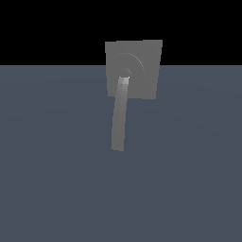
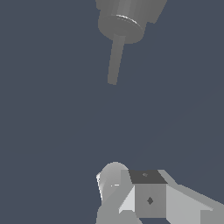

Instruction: Turn on the faucet by rotating a designated handle.

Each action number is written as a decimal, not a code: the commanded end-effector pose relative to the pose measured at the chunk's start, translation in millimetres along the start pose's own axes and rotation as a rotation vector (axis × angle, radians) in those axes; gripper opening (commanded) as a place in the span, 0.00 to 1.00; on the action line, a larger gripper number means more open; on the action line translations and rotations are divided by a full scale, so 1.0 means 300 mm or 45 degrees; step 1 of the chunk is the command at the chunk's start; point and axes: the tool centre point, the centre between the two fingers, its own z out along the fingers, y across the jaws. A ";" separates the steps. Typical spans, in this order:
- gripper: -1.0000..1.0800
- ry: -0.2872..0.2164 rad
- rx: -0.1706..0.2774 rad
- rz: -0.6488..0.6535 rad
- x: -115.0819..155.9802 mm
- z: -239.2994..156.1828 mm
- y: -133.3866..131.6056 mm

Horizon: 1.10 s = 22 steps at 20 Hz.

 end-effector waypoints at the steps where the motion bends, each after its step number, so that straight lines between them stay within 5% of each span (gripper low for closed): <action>1: 0.00 0.000 0.000 0.000 0.000 0.000 0.000; 17: 0.00 0.032 -0.058 -0.010 0.026 -0.027 0.032; 22: 0.00 0.062 -0.120 -0.053 0.030 -0.042 0.036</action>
